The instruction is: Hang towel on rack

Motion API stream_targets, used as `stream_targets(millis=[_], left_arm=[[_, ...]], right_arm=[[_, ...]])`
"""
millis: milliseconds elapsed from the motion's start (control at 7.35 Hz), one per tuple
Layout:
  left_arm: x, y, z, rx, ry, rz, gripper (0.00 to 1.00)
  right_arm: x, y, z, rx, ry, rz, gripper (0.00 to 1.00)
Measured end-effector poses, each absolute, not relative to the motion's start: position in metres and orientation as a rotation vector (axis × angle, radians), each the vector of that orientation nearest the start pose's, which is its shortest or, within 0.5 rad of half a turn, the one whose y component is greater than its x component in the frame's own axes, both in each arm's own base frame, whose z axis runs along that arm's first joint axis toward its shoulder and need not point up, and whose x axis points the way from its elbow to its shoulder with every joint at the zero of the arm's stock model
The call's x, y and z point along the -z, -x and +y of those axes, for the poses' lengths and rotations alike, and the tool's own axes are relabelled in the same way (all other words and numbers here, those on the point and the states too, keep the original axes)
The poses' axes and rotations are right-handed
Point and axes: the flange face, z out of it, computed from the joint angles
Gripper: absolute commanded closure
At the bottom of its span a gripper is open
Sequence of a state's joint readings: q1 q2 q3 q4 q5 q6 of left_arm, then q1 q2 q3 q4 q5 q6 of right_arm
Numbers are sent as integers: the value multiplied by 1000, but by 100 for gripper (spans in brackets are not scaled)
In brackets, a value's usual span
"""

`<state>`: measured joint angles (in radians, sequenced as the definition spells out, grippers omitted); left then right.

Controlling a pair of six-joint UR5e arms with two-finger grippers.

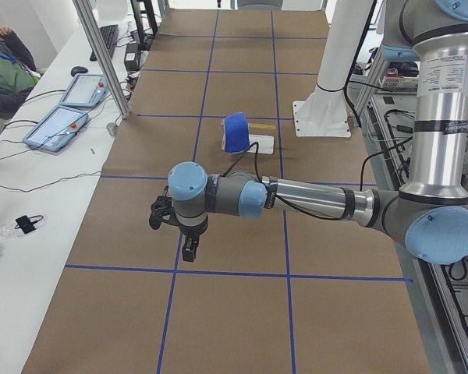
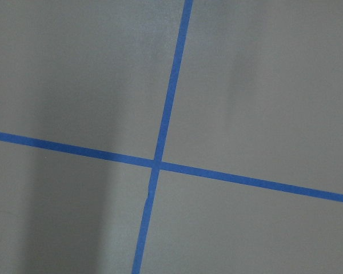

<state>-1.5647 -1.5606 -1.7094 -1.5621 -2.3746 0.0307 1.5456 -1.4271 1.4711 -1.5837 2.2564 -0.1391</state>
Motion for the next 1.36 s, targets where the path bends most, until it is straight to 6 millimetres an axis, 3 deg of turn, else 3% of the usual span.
stream_targets(millis=[1361], left_arm=[[-591, 59, -485, -83, -127, 802, 1]], right_arm=[[-637, -56, -556, 154, -68, -687, 0]])
